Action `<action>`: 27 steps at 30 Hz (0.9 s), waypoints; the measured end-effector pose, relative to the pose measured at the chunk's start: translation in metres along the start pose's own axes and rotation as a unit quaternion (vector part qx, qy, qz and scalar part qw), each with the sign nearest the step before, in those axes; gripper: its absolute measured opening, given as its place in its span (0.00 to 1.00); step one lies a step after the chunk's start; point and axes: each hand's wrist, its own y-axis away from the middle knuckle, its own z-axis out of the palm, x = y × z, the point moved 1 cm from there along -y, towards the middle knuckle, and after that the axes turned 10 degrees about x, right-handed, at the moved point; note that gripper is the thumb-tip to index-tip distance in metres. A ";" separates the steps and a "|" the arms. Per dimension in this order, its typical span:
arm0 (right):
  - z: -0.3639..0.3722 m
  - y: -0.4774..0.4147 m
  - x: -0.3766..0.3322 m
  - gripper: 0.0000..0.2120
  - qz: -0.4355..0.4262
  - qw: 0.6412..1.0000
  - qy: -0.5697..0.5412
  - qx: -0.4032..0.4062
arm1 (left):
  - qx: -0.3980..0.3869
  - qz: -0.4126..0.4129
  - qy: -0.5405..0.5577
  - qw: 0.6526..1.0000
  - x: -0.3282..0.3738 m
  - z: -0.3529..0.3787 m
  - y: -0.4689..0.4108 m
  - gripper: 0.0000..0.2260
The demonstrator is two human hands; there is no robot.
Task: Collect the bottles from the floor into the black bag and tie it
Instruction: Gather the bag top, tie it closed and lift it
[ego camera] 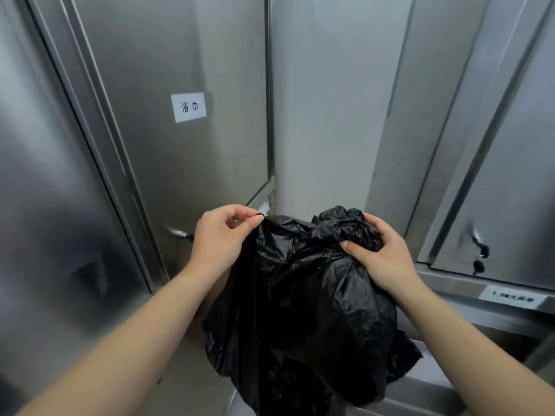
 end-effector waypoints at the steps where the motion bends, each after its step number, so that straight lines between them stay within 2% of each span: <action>1: 0.002 -0.018 -0.004 0.24 -0.010 1.000 -0.004 0.009 | 0.004 0.009 0.003 1.000 0.005 0.009 -0.017 0.04; 4: 0.007 -0.069 -0.016 0.25 -0.038 0.999 -0.010 0.037 | 0.012 0.030 0.024 0.999 0.017 0.040 -0.066 0.01; 9: 0.019 -0.141 -0.023 0.27 -0.076 0.994 -0.010 0.081 | 0.008 0.053 0.053 0.997 0.023 0.098 -0.139 0.07; 18: 0.050 -0.254 -0.019 0.28 -0.099 0.984 0.003 0.146 | -0.059 0.068 0.161 0.983 -0.002 0.197 -0.256 0.06; 23: 0.062 -0.302 -0.013 0.29 -0.122 0.974 0.026 0.191 | -0.083 0.073 0.181 0.977 -0.016 0.246 -0.312 0.05; 27: 0.070 -0.330 -0.012 0.30 -0.133 0.971 0.034 0.195 | -0.103 0.068 0.182 0.976 -0.018 0.274 -0.340 0.03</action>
